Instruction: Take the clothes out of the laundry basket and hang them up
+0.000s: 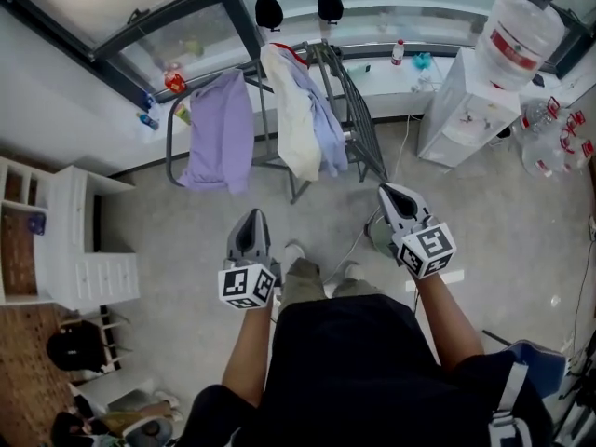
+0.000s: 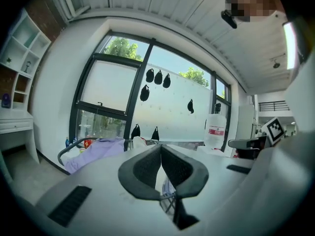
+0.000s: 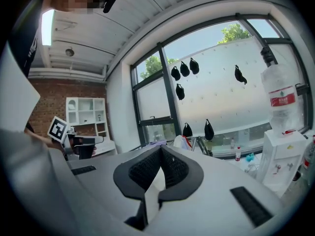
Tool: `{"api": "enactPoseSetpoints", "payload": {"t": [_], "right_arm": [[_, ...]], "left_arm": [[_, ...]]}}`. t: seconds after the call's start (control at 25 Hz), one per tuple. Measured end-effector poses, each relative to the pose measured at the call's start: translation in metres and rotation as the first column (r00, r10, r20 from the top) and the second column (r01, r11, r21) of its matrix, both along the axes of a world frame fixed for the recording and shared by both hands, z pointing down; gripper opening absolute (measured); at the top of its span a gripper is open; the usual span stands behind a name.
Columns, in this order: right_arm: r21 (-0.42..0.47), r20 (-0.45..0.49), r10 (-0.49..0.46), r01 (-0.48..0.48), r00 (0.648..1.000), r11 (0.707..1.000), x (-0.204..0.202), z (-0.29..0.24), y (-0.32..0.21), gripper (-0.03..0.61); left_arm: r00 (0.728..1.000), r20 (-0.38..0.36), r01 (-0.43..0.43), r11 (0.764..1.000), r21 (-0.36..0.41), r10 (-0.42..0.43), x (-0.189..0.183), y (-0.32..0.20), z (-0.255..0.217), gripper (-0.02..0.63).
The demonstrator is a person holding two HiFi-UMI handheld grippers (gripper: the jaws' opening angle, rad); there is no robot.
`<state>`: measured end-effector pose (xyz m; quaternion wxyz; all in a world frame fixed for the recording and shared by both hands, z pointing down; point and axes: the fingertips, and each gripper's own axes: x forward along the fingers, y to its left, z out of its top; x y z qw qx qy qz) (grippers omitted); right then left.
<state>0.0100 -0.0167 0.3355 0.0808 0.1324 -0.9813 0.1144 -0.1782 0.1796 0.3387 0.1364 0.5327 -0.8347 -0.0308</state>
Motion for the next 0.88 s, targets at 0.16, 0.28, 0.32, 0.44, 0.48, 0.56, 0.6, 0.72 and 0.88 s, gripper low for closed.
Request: {"api": "enactPoseSetpoints", "payload": {"t": [0.16, 0.28, 0.32, 0.44, 0.48, 0.56, 0.6, 0.72, 0.88], "right_arm": [[0.006, 0.012, 0.017, -0.017, 1.0, 1.0, 0.015, 0.002, -0.008, -0.001], [0.005, 0.019, 0.027, -0.027, 0.999, 1.0, 0.023, 0.002, -0.007, -0.002], [0.008, 0.02, 0.028, -0.028, 0.999, 1.0, 0.026, 0.002, -0.007, -0.002], [0.017, 0.02, 0.032, -0.032, 0.999, 0.999, 0.033, 0.0, -0.006, -0.002], [0.02, 0.021, 0.033, -0.034, 0.999, 0.999, 0.034, 0.0, -0.006, -0.002], [0.025, 0.023, 0.035, -0.035, 0.999, 0.999, 0.035, -0.002, -0.007, -0.002], [0.028, 0.025, 0.035, -0.036, 0.999, 0.999, 0.036, -0.002, -0.007, -0.002], [0.032, 0.031, 0.034, -0.035, 0.999, 0.999, 0.037, -0.005, -0.005, -0.002], [0.035, 0.037, 0.027, -0.028, 0.999, 0.999, 0.032, -0.006, -0.001, -0.002]], "left_arm": [[1.0, 0.022, 0.013, 1.0, -0.003, -0.013, 0.015, -0.002, -0.004, 0.005], [1.0, 0.013, 0.006, 1.0, -0.007, -0.006, 0.024, -0.002, -0.001, 0.005], [1.0, 0.011, 0.001, 1.0, -0.008, -0.001, 0.027, -0.003, 0.0, 0.005], [1.0, 0.011, -0.009, 1.0, -0.007, 0.009, 0.033, -0.004, 0.0, 0.005], [1.0, 0.012, -0.01, 1.0, -0.005, 0.01, 0.034, -0.005, 0.0, 0.005], [1.0, 0.013, -0.012, 1.0, -0.003, 0.012, 0.034, -0.006, 0.0, 0.005], [1.0, 0.014, -0.013, 1.0, -0.003, 0.013, 0.034, -0.007, -0.001, 0.005], [1.0, 0.015, -0.015, 1.0, -0.004, 0.015, 0.033, -0.007, 0.0, 0.005], [1.0, 0.016, -0.023, 1.0, -0.004, 0.023, 0.033, -0.007, 0.0, 0.005]]}}
